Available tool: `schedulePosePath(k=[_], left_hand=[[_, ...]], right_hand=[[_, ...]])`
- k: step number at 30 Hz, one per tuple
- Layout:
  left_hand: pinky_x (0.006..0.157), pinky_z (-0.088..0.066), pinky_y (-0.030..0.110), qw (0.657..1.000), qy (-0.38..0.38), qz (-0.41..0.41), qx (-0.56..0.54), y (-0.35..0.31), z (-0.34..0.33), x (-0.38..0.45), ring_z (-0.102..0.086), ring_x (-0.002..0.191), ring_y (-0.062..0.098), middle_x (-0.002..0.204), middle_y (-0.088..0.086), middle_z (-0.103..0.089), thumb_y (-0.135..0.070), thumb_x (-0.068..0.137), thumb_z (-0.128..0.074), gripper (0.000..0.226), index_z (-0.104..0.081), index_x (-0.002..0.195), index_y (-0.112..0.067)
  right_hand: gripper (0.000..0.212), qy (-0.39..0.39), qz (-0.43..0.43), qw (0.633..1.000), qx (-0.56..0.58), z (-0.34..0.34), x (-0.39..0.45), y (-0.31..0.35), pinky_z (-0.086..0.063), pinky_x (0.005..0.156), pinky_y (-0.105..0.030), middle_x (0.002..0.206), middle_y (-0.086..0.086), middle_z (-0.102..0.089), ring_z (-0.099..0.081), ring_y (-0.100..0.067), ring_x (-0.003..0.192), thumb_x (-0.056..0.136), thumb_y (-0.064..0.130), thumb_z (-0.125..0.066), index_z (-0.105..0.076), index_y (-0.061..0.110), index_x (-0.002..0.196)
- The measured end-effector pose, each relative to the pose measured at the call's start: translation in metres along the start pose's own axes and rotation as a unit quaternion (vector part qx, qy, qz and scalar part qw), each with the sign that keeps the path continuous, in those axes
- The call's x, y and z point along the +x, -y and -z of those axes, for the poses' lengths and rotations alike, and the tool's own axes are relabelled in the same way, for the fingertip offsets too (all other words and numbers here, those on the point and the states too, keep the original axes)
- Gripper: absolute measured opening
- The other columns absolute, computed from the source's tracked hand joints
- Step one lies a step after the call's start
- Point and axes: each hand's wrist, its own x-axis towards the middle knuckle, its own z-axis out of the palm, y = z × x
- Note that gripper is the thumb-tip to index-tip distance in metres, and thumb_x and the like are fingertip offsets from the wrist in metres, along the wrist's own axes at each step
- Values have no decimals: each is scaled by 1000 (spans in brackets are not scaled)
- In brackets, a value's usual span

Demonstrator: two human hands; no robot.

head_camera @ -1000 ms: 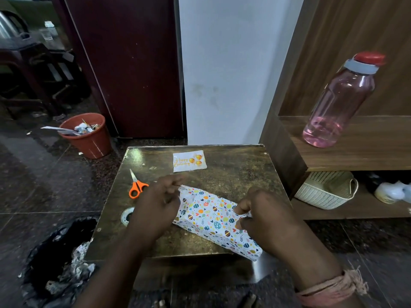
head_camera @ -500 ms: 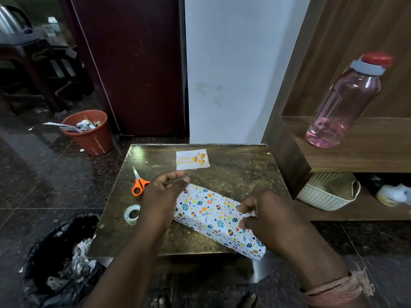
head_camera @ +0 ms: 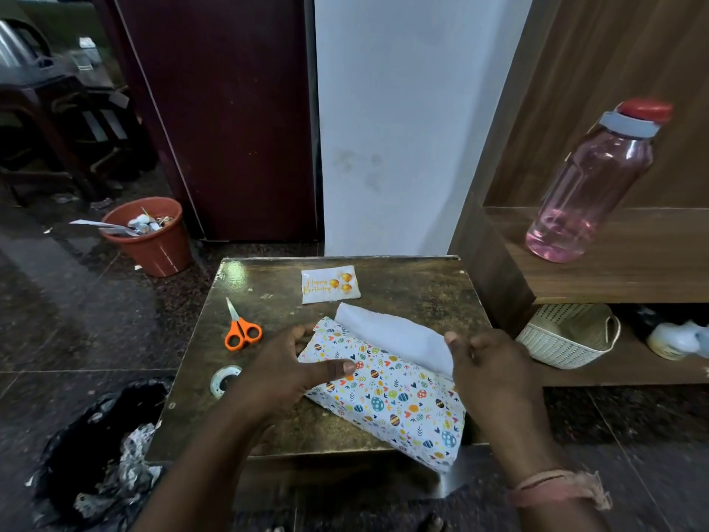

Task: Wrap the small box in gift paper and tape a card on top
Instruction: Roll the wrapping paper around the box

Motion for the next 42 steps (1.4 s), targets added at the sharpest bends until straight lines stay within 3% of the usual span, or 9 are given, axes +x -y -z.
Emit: schedulePosePath(k=[5, 9, 15, 20, 25, 32, 36, 38, 42], left_hand=[[90, -60, 33, 999, 4, 5, 42, -3, -1, -3, -76, 99, 12, 109, -6, -79, -49, 53, -100, 80, -70, 122, -21], [75, -55, 17, 998, 30, -4, 54, -9, -3, -9, -77, 92, 7, 100, -8, -81, -36, 73, -87, 45, -76, 112, -16], [88, -58, 35, 999, -1, -33, -21, -5, -4, -8, -76, 103, 19, 111, -1, -79, -28, 75, -86, 50, -72, 121, -16], [85, -61, 35, 998, 1, -42, -53, -4, -3, -6, -75, 106, 23, 114, 3, -78, -15, 75, -84, 50, -69, 123, -12], [83, -62, 33, 996, 24, -39, -72, -4, 0, -7, -75, 107, 28, 115, 8, -78, -4, 78, -83, 49, -67, 124, -7], [79, -60, 24, 994, 24, -79, -76, -6, -14, -7, -74, 106, 16, 117, 1, -77, -10, 64, -88, 66, -64, 124, -18], [93, -50, 16, 990, -55, -115, 68, -4, -17, -8, -61, 120, -2, 130, -18, -64, -17, 65, -95, 90, -49, 140, -36], [95, -49, 27, 976, -135, -102, 141, -4, -18, -7, -58, 117, 5, 130, -16, -59, -27, 68, -95, 90, -47, 144, -36], [68, -63, 38, 968, -60, 84, -229, -14, -27, -10, -74, 91, 28, 125, 20, -65, -45, 82, -76, 56, -57, 126, -16]], right_hand=[[71, 191, -137, 972, 14, 13, -3, 11, -54, 61, -30, 91, -4, -71, -71, -23, 82, 78, 84, -54, -68, 18, 100], [42, 245, -76, 964, 73, 7, -13, 21, -46, 54, -16, 70, 17, -68, -62, 7, 64, 82, 67, -69, -67, 25, 84], [34, 227, -85, 937, 253, -3, -7, 16, -60, 70, -31, 99, 2, -79, -76, -12, 83, 80, 23, -86, -70, 19, 110], [35, 281, -87, 897, 331, 3, -7, 16, -63, 71, -34, 99, -1, -80, -78, -19, 87, 82, 28, -83, -67, 17, 111], [52, 320, -105, 852, 401, -1, -5, 13, -53, 100, -58, 114, -6, -77, -73, -30, 107, 78, 30, -88, -63, 19, 122], [26, 116, -5, 912, 393, -1, -1, 21, -59, 68, -27, 99, 3, -78, -76, -12, 87, 87, 8, -78, -69, 21, 108], [29, -27, 141, 926, 350, 3, -1, 22, -53, 89, -26, 112, -1, -70, -68, -9, 105, 87, 8, -78, -67, 26, 106], [31, -68, 230, 926, 292, 5, -3, 23, -45, 102, -21, 121, -3, -62, -60, -7, 117, 85, 4, -80, -67, 24, 105], [27, -75, 323, 913, 240, 5, -12, 30, -39, 103, -17, 125, -4, -57, -56, -13, 125, 83, 1, -80, -69, 20, 97]])
